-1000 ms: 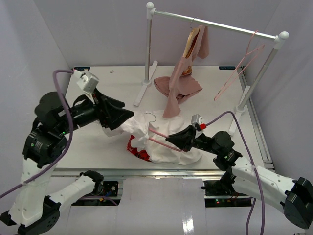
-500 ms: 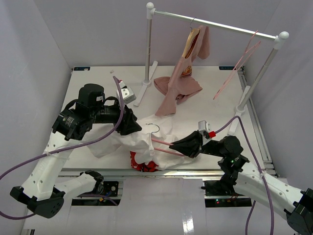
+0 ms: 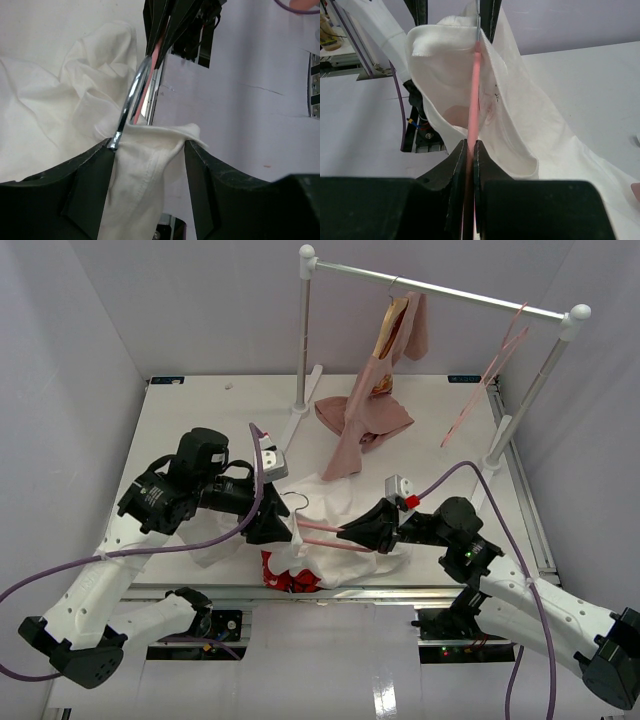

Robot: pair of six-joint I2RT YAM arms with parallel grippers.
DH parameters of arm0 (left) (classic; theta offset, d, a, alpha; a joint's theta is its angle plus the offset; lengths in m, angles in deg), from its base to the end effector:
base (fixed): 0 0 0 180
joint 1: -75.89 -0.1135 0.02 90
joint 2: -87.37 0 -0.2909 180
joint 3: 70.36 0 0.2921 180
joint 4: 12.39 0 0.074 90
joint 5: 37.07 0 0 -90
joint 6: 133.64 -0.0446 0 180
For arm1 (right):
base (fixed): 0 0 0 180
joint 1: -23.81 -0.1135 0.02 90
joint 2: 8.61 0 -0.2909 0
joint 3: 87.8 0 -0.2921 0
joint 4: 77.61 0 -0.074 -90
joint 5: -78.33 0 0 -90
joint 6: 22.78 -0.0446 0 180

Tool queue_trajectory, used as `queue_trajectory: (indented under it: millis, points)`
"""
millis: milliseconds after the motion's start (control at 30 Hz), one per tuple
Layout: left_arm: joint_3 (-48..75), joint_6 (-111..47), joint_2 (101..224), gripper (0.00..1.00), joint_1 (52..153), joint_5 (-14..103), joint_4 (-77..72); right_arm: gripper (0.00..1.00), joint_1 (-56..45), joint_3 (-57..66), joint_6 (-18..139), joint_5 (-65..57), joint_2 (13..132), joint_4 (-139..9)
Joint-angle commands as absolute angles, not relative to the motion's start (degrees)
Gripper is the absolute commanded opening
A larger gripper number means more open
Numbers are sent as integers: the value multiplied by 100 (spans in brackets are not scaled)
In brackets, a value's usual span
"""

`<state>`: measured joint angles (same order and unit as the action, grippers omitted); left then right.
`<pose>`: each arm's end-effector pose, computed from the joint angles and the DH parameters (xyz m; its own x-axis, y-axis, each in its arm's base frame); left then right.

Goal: Place the t-shirt on the hanger

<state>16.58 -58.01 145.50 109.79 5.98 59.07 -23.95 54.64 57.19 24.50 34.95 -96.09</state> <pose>0.1471 -0.1381 0.4305 -0.3395 0.4323 -0.8354 0.9405 0.1647 -0.2971 0.1197 0.1710 0.3072 -0.0285 0.1778 -0.9837 -0.9953 0.0864 0.0445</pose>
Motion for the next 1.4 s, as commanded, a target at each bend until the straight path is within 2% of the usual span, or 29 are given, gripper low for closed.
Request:
queue_trajectory:
  millis: [0,167,467,600,633,733,967,1033,1100,1200,1267,1367]
  points:
    - [1471,-5978,14449,66,11019,793,6135,8,-2418,4996,5963,2658,3458,-9913]
    - [1671,-5849,14634,49,11106,843,6355,8,-2409,4938,6082,2700,3267,-9732]
    - [1489,-5764,14699,48,11212,540,6412,8,-2371,4467,6492,2732,3260,-8974]
    - [1453,-5788,14731,51,11254,458,6389,8,-2260,4273,6555,2771,3400,-8888]
    - [1429,-5811,14731,48,11262,528,6404,8,-2221,4234,6547,2809,3432,-8849]
    - [1422,-5903,14685,0,11263,698,6359,8,-2157,4139,6526,2970,3539,-8823]
    - [1303,-5834,14661,0,11263,946,6225,10,-2032,3979,6331,2848,3767,-8759]
    - [1317,-5767,14640,0,11263,1132,6153,25,-2025,3854,6255,2606,3828,-8605]
    - [1364,-5576,14570,0,11263,1371,6021,48,-2023,3717,6073,1804,3835,-8414]
    - [1391,-5200,14370,0,11263,1930,5779,70,-2020,3536,5740,895,3704,-7911]
    - [1365,-4964,14180,0,11263,2351,5583,74,-2022,3418,5556,136,3592,-7544]
    - [1398,-4607,13928,0,11263,3039,5316,75,-2014,3340,5242,-813,3459,-7160]
